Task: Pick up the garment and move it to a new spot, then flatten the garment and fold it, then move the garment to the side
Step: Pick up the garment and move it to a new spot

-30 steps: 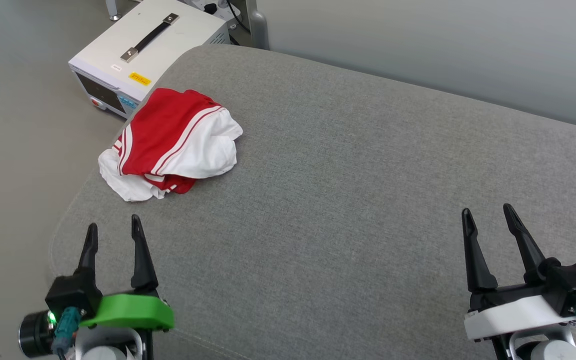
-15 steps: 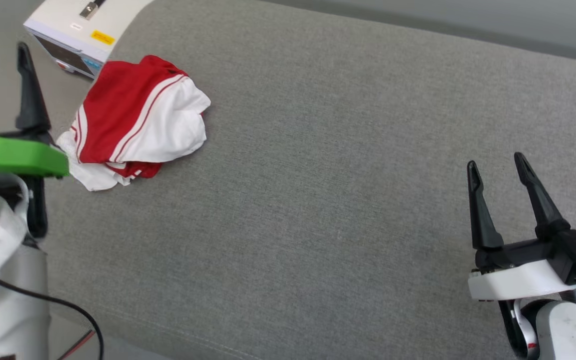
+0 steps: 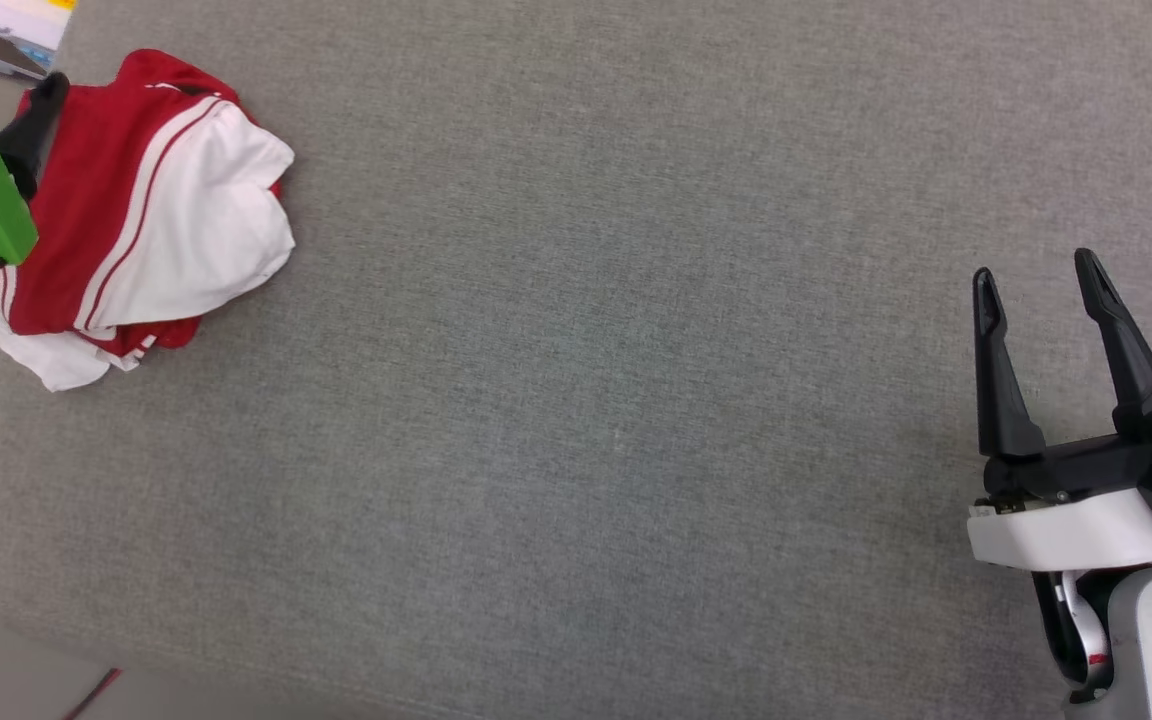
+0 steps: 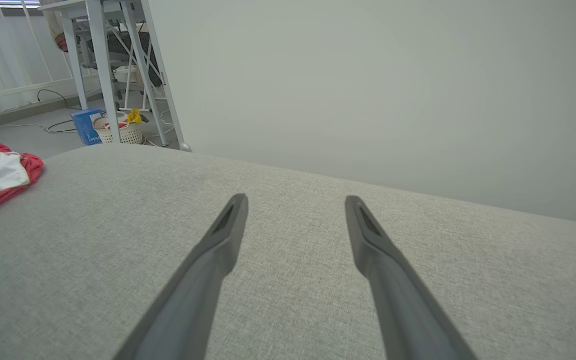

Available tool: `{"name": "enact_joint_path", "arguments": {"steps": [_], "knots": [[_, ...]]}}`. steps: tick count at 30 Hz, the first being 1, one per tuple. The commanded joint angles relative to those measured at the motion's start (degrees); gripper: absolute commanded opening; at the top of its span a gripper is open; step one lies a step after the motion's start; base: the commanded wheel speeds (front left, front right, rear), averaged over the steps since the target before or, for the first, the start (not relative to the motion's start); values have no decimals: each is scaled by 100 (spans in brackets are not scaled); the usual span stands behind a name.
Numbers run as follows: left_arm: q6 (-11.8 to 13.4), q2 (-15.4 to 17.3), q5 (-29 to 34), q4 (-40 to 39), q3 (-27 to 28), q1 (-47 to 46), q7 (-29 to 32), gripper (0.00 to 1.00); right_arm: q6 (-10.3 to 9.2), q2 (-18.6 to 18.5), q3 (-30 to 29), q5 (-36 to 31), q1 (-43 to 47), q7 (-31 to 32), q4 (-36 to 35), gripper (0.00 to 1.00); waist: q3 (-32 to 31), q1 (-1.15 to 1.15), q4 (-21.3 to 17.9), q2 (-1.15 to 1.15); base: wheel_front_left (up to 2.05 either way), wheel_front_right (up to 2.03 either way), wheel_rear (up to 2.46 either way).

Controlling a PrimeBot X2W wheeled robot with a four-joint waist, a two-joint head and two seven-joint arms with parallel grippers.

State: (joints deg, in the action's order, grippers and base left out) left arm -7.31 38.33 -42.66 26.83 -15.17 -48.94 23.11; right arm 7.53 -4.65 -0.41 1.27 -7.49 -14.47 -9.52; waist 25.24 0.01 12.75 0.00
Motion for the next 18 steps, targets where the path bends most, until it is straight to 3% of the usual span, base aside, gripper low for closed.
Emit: {"name": "enact_joint_path", "arguments": {"steps": [1, 6, 10, 18], "knots": [[-17, 247, -291, 16, -255, -140, 576, 100, -4, -61, -28, 27, -128, -52, -41, 100, 270, -1, -214, 0, 0, 0, 0], [-17, 562, -726, 109, -759, -133, 1598, 100, -4, -127, -52, 62, -206, -52, -43, 100, 465, -1, -324, 0, 0, 0, 0], [-17, 621, -888, 238, -1076, -61, 1939, 100, -4, -160, -50, 94, -275, -52, -39, 100, 610, -1, -395, 0, 0, 0, 0], [-17, 259, -815, 949, -1754, 59, 2189, 100, -4, -198, -13, 147, -357, -52, 30, 100, 777, -1, -446, 0, 0, 0, 0]]}}
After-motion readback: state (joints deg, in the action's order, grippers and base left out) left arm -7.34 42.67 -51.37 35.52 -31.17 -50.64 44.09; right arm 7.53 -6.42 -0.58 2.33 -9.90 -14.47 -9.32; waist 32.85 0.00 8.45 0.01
